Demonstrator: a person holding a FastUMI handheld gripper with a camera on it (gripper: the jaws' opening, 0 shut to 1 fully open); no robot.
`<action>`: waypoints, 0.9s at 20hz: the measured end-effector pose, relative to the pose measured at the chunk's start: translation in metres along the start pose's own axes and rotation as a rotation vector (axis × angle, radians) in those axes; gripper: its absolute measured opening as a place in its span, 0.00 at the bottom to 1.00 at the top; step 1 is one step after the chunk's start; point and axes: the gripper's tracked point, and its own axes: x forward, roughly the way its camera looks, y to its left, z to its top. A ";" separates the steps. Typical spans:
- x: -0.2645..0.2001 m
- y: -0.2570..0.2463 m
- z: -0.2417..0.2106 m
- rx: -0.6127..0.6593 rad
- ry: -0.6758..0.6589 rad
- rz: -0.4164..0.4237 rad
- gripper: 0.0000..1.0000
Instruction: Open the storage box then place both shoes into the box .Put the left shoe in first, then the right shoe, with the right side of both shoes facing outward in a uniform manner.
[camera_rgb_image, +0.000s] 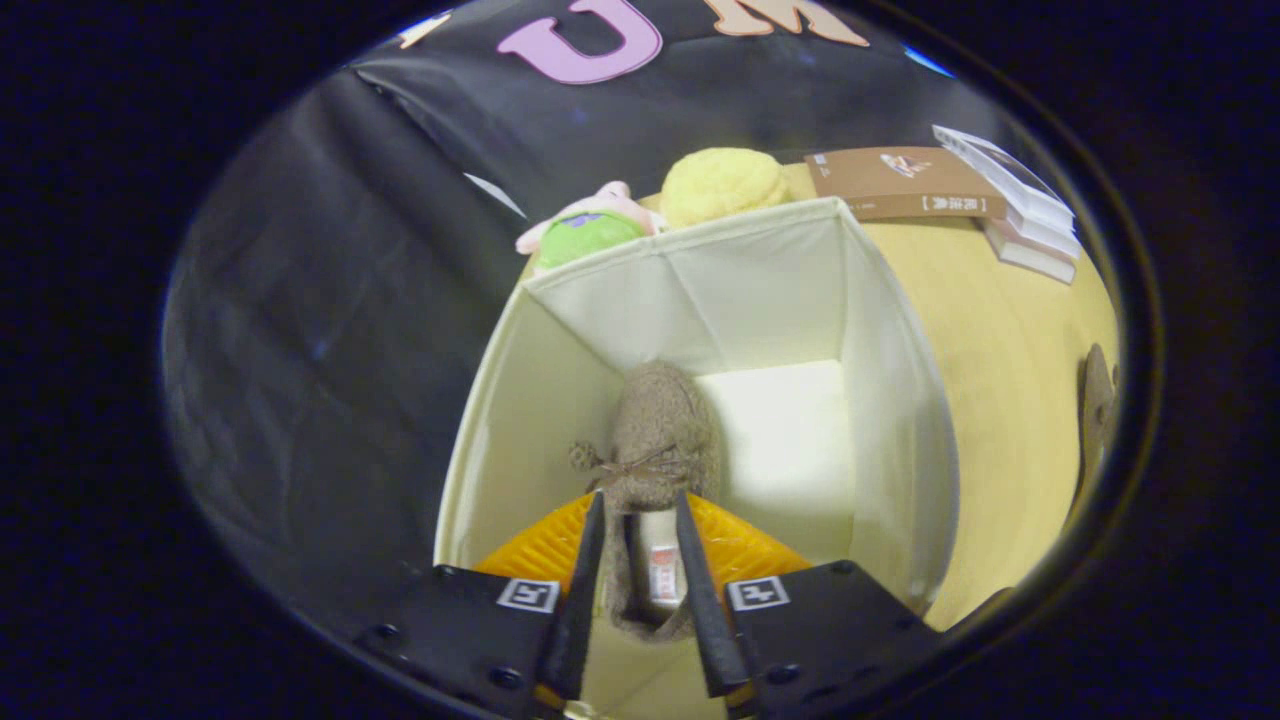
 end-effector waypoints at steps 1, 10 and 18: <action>-0.009 0.014 0.002 0.003 -0.015 0.066 0.70; -0.119 -0.013 0.044 -0.226 -0.224 0.160 0.97; -0.203 -0.136 0.081 -0.317 -0.428 0.009 0.97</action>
